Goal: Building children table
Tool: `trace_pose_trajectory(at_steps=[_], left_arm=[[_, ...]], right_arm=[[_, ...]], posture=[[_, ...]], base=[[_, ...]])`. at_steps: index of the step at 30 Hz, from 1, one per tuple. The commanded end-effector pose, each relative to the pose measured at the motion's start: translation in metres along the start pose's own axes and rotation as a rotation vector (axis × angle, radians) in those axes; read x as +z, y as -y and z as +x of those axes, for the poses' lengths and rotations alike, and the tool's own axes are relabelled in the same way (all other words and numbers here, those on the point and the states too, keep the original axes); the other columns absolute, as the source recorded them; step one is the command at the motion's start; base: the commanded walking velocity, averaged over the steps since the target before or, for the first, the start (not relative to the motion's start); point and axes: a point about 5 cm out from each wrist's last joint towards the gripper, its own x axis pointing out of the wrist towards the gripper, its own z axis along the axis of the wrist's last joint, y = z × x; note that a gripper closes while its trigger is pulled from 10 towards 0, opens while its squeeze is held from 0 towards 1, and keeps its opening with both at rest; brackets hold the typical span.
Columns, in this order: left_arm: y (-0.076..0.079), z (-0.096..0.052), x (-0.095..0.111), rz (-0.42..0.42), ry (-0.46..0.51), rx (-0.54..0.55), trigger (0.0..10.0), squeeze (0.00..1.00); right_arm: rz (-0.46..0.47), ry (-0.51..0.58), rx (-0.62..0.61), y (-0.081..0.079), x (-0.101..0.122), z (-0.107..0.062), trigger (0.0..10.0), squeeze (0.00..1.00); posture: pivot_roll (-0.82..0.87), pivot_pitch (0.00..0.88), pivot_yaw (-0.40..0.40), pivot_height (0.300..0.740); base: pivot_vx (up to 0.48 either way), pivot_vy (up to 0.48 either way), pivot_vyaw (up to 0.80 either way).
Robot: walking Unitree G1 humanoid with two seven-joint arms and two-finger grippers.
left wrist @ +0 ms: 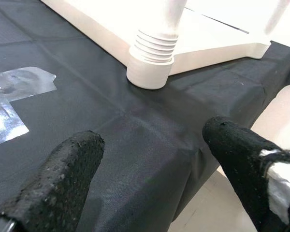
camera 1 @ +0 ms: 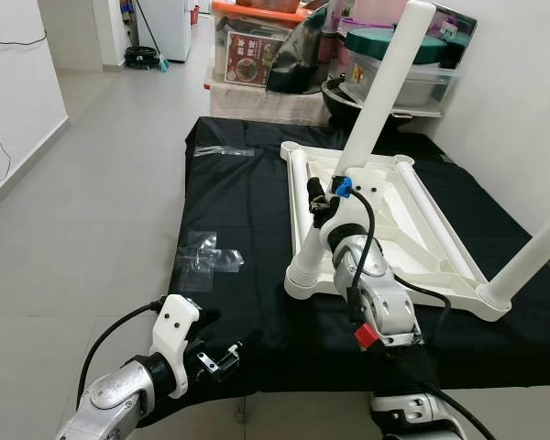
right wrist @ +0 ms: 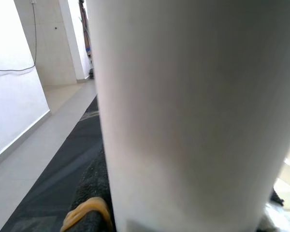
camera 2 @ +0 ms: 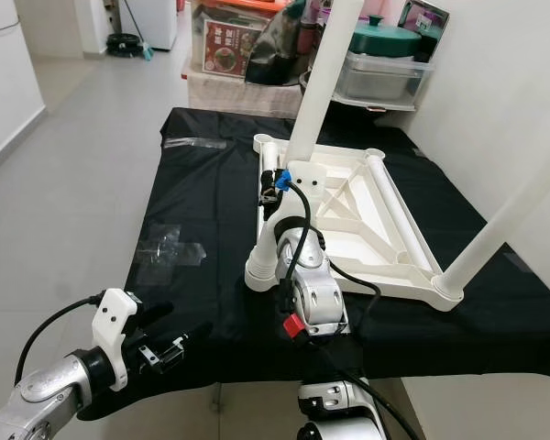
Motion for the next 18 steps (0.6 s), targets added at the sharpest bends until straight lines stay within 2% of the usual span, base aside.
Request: trace_pose_trajectory(at_steps=[1,18], left_arm=[[0.0028,0.0020,-0.0012,0.007,-0.008,-0.014,10.0,0.00],[0.0026,0.0029,-0.0024,0.010,-0.012,-0.010,10.0,0.00]], right_arm=[[-0.016,-0.116,-0.040,0.0106,-0.0234,-0.0018,10.0,0.00],[-0.034,-0.106,-0.007,0.0069,-0.0197,0.0009,10.0,0.00]], posture=[[0.05,0.000,-0.136,0.740],[0.05,0.000,-0.138,0.740]], base=[[0.000,0.000,0.00],[0.000,0.000,0.00]])
